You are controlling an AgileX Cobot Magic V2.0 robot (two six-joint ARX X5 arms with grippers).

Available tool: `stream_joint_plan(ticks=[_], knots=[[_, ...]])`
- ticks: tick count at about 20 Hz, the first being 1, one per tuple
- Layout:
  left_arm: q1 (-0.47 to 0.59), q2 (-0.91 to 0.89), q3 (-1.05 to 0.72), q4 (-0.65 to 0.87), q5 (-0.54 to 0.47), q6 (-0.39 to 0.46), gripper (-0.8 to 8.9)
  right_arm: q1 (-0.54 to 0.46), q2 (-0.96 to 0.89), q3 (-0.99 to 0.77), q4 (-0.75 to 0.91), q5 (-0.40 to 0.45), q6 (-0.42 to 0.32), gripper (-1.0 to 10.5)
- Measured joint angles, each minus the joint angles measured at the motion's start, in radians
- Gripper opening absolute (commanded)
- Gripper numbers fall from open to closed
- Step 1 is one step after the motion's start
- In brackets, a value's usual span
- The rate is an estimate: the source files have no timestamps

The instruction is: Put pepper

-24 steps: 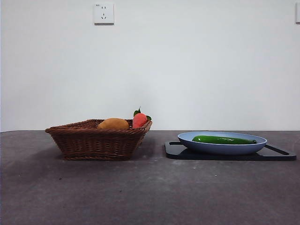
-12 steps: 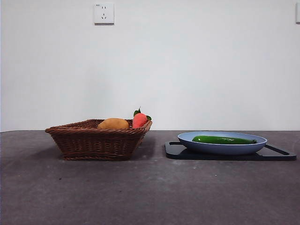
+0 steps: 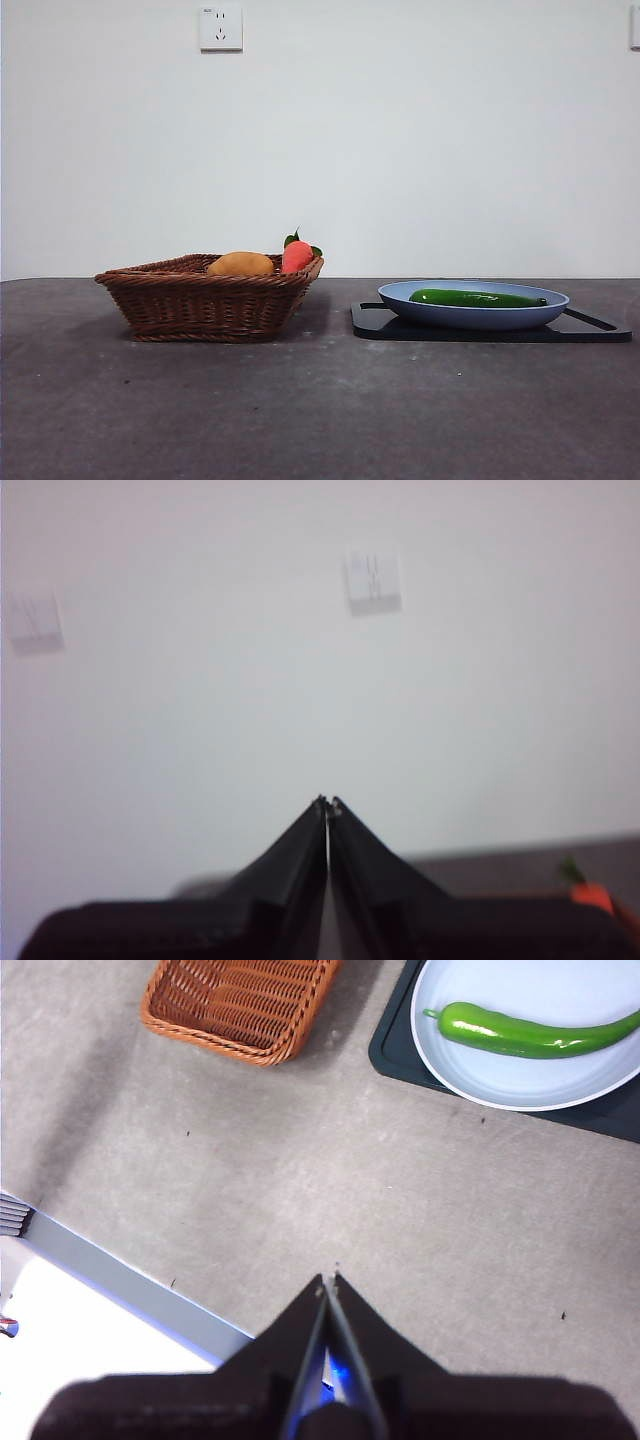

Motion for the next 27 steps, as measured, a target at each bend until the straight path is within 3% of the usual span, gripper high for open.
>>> stream_joint_plan(ticks=[5,11,24,27], knots=[[0.002,-0.144,-0.254,0.004,0.000,-0.053,0.08,0.000,0.000,0.000,0.000,0.000,0.000,0.1],[0.019,-0.226,-0.399,0.005,0.000,-0.119,0.08,0.000,0.000,0.000,0.000,0.000,0.000,0.1],[0.019,-0.280,-0.429,-0.246,0.005,-0.142,0.08,0.000,0.000,0.000,0.004,0.000,0.000,0.1],[0.019,-0.288,-0.429,-0.245,0.004,-0.147,0.08,0.000,0.000,0.000,0.004,0.000,0.000,0.1]])
